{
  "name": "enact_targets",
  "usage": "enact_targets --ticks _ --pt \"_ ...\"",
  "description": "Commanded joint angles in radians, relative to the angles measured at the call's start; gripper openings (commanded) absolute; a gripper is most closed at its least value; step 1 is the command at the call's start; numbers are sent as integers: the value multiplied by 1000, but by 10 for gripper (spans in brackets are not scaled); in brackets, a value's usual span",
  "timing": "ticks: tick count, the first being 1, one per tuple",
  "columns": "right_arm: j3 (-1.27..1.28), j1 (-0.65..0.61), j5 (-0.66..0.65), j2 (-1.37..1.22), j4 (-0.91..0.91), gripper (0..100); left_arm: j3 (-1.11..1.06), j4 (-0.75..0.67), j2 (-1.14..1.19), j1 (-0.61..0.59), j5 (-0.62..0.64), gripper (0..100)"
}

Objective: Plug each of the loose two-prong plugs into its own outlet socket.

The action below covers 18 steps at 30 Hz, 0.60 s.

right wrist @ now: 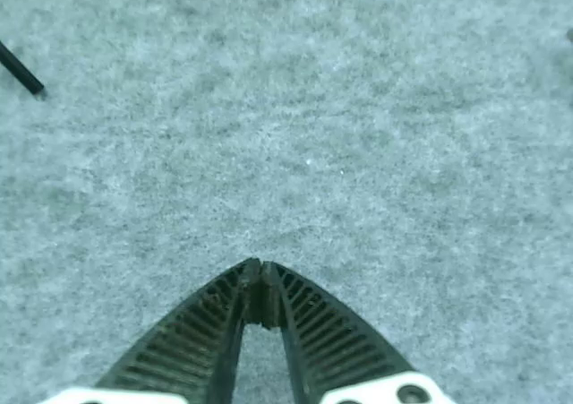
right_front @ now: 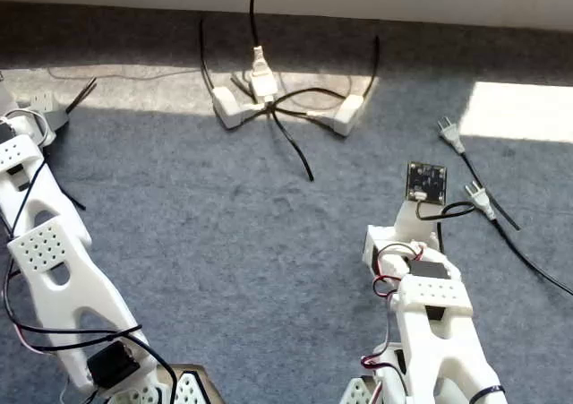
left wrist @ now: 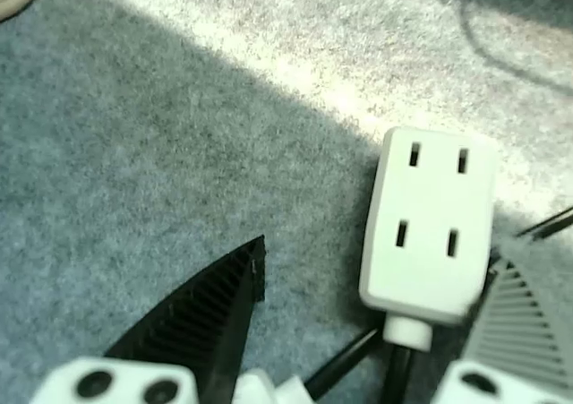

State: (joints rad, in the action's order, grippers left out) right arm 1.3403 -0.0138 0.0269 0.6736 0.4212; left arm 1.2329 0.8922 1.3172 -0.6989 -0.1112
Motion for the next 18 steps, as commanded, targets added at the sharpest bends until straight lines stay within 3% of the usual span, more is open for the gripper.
enact_targets --ticks 1,9,13,18 --pt "-4 4 0 18 -16 8 5 -31 2 51 -5 279" --pt "-4 4 0 18 -16 8 8 -31 4 88 -3 8" --pt "-4 4 0 18 -18 8 101 31 5 90 -3 11" --pt "-4 -22 0 18 -18 8 397 301 5 108 -3 6"
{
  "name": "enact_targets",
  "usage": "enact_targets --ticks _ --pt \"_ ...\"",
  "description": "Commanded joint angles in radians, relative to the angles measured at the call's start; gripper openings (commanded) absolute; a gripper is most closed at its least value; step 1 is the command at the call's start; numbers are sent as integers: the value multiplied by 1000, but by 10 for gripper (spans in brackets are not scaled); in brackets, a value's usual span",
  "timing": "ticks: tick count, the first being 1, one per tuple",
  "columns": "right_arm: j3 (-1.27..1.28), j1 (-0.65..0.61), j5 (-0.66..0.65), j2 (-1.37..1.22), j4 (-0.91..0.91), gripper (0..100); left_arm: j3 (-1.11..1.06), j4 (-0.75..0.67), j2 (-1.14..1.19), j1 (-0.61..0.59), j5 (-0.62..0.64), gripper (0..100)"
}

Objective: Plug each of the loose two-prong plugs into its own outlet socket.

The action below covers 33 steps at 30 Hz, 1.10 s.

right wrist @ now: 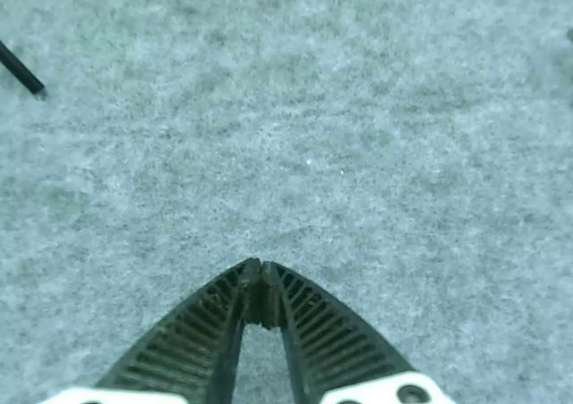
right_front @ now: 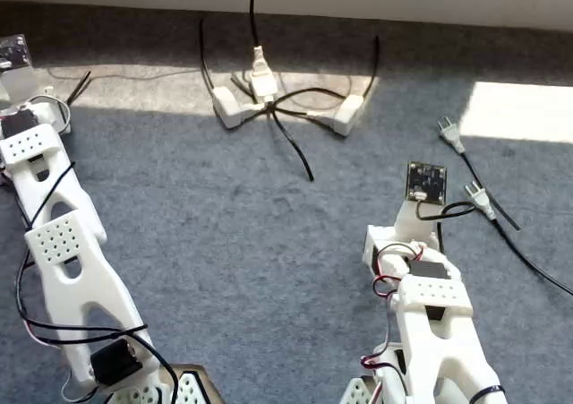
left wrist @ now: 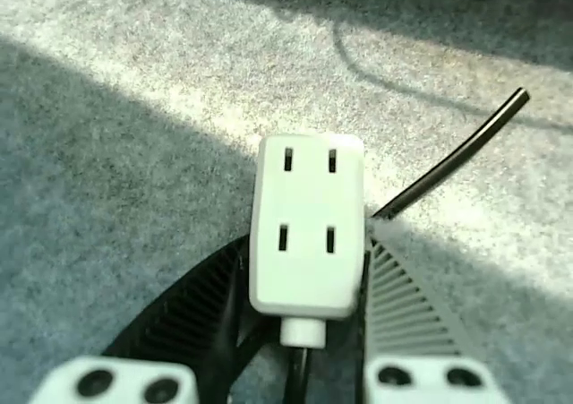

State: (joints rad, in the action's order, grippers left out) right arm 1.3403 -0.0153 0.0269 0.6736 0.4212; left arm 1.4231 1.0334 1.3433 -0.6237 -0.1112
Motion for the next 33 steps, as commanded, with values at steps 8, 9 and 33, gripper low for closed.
enact_targets --ticks 8,9,33 --pt "-4 -21 0 18 -18 8 243 542 -257 102 -6 6" --pt "-4 -21 0 18 -18 8 243 600 -288 114 -8 6" --pt "-4 -15 0 18 -56 8 -1050 713 -1222 486 -74 6"
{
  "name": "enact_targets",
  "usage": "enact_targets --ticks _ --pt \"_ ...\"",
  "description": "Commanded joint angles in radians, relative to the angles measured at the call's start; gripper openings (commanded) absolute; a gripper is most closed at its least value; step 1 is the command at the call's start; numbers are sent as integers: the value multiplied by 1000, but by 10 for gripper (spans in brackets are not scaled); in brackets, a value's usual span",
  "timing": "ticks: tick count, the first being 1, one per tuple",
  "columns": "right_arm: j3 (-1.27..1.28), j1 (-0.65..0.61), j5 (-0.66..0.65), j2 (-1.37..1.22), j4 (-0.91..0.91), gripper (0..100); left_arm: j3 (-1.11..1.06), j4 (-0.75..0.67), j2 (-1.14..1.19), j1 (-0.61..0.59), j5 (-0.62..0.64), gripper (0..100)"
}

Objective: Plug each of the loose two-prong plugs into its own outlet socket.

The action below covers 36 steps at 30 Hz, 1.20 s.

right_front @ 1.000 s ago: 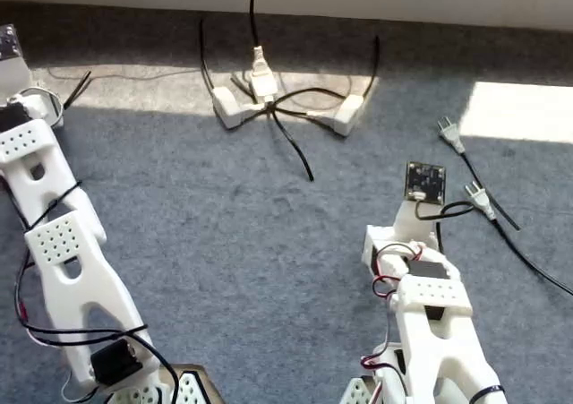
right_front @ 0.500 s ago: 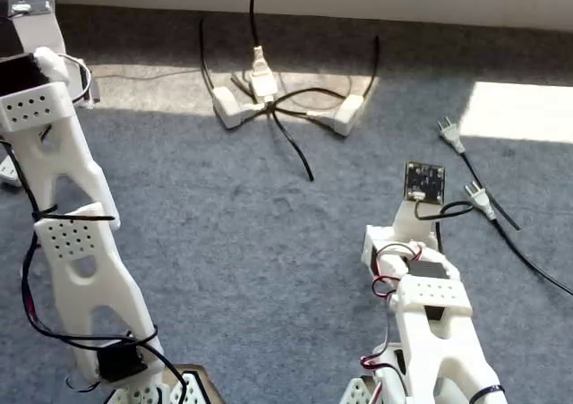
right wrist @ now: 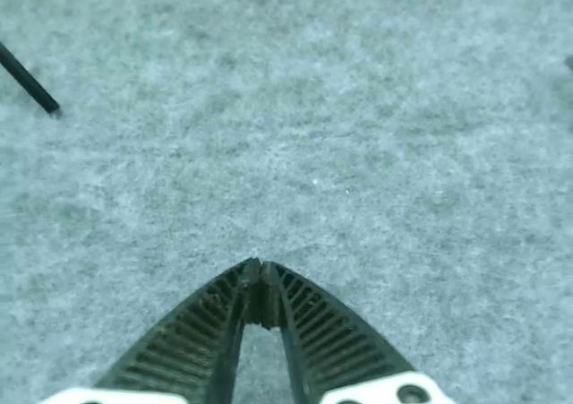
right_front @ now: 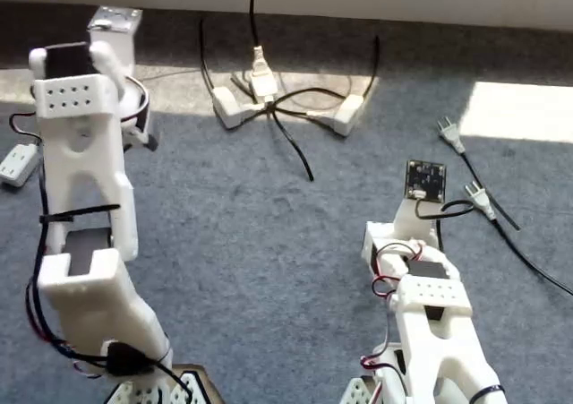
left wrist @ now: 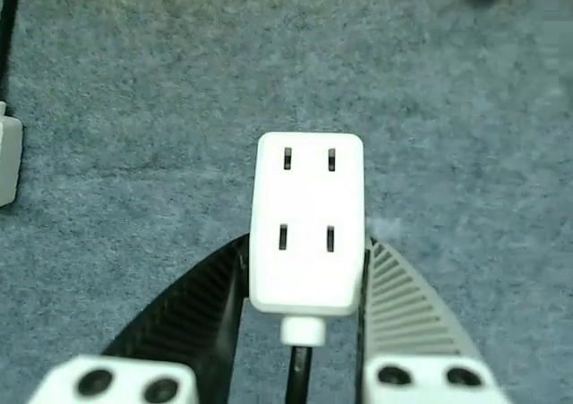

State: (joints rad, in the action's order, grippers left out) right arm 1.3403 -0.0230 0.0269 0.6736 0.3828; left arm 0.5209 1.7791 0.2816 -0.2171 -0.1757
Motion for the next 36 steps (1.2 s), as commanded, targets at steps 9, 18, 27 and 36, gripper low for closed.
enact_targets --ticks 9,18,27,36 --pt "-4 -1 6 25 -16 9 -776 -410 -305 269 -14 6" --pt "-12 84 106 27 -8 41 -1184 -856 -315 280 -258 8" --pt "-27 81 101 24 48 149 -1216 -895 -308 274 -256 202" --pt "-289 87 98 16 389 149 -1216 -895 -317 211 -252 232"
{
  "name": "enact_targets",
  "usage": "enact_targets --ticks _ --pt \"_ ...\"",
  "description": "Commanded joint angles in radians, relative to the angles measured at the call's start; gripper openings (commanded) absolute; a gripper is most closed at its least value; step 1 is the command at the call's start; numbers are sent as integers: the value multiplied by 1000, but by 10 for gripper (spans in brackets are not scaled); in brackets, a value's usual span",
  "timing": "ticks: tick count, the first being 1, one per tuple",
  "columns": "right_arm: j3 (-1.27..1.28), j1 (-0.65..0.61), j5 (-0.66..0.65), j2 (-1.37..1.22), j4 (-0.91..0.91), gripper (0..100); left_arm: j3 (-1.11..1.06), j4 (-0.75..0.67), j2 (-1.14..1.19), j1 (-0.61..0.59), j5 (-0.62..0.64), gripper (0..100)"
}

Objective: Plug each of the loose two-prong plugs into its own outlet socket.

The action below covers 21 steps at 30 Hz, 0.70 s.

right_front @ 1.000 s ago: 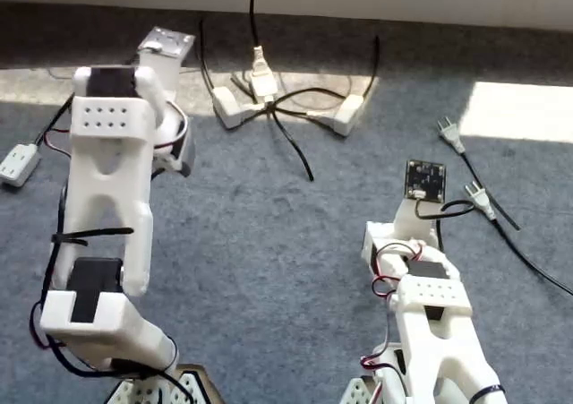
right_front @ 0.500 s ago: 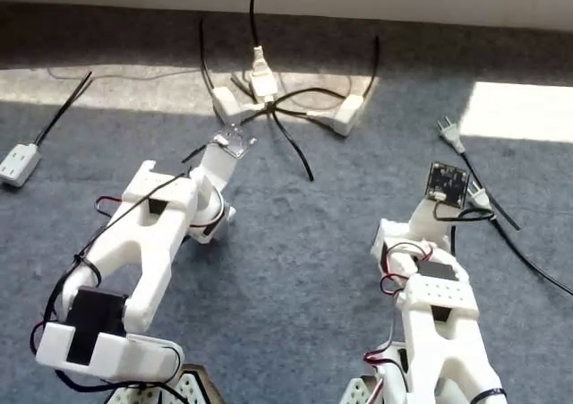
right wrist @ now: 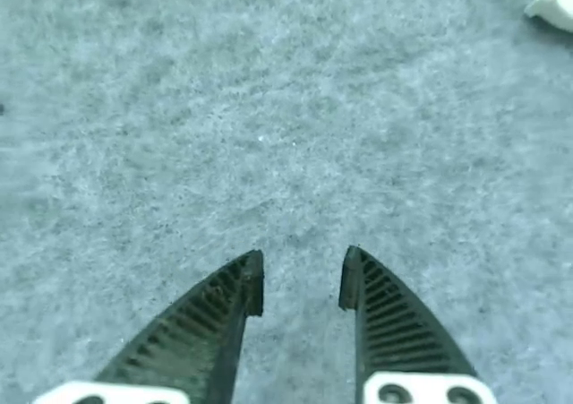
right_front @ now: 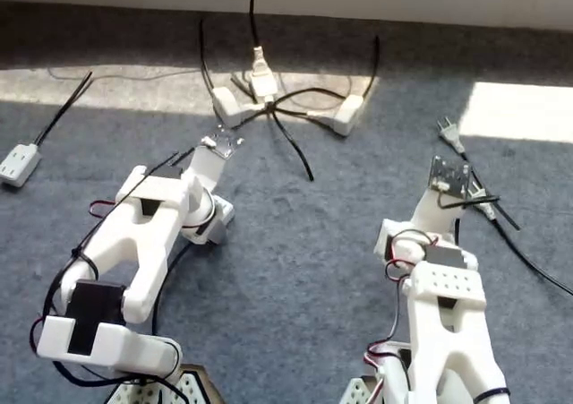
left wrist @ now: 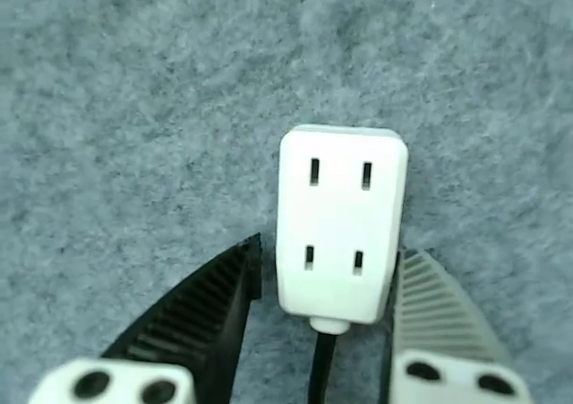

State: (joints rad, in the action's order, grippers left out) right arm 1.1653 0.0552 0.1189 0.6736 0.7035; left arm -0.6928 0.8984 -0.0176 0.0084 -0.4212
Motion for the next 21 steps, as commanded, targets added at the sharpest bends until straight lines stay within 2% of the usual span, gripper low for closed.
enact_targets --ticks 1,7,10,15,21 --pt "-145 8 5 16 91 149 -2 -14 -18 -15 -6 232" --pt "-415 10 -98 5 234 149 -4 -14 -19 -15 -6 231" --pt "-611 47 -117 -87 323 149 -4 -14 -19 -15 -6 231" --pt "-1018 137 -121 -423 481 149 -5 -14 -19 -13 -6 231" --pt "-1563 139 -226 -937 657 149 -13 -14 -19 -12 -6 231"
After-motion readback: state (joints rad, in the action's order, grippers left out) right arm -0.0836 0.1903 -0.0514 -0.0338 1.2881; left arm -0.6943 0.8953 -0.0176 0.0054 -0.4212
